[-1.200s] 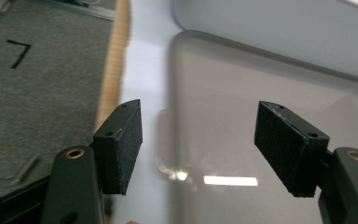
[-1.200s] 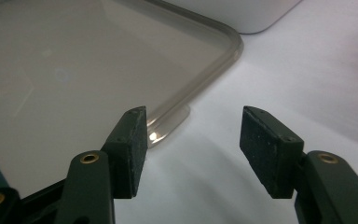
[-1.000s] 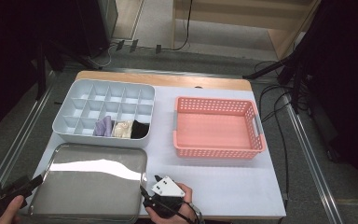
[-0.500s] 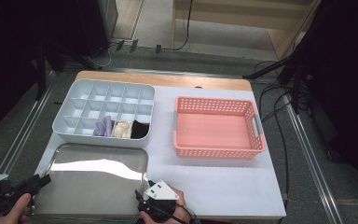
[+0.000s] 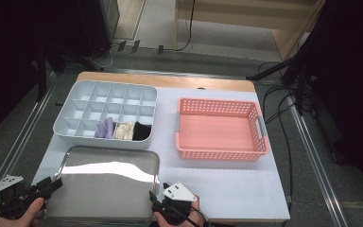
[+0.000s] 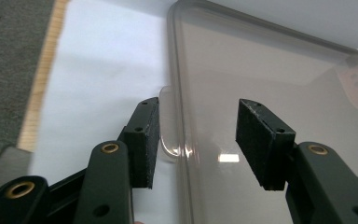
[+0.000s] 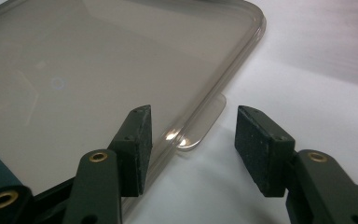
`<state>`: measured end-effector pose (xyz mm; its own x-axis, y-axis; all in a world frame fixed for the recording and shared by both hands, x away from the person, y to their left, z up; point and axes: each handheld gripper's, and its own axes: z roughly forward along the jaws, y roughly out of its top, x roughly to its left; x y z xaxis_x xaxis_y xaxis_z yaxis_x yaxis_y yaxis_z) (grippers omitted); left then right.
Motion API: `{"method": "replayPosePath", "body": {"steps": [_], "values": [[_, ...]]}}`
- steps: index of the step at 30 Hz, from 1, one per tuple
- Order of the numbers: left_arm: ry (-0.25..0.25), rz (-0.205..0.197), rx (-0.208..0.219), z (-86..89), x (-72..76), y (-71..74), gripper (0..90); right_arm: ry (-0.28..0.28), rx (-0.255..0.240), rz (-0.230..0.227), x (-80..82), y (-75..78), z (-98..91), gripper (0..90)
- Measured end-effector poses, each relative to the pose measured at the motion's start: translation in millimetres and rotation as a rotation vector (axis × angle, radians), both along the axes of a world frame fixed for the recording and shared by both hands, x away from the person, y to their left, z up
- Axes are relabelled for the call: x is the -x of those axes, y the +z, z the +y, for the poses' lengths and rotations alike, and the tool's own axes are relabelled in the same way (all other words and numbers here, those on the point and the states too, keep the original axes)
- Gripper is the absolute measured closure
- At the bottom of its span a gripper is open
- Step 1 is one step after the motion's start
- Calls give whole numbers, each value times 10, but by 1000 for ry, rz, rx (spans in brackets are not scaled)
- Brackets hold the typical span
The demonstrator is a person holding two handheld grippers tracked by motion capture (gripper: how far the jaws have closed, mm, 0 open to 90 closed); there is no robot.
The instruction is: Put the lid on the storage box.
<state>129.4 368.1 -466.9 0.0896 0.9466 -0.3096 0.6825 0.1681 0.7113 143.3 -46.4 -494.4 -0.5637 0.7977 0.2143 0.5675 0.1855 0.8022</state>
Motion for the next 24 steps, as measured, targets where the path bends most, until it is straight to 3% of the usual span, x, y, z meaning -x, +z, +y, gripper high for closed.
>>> {"method": "replayPosePath", "body": {"steps": [14,19,24], "values": [[-69,7,-5,-256,-48,-14,523,-59,3,21,35,6,-167,495],[-84,11,7,-274,-50,-18,533,-126,-31,48,34,6,-210,537],[-87,15,14,-276,-54,-18,531,-168,-101,96,9,6,-254,545]]}}
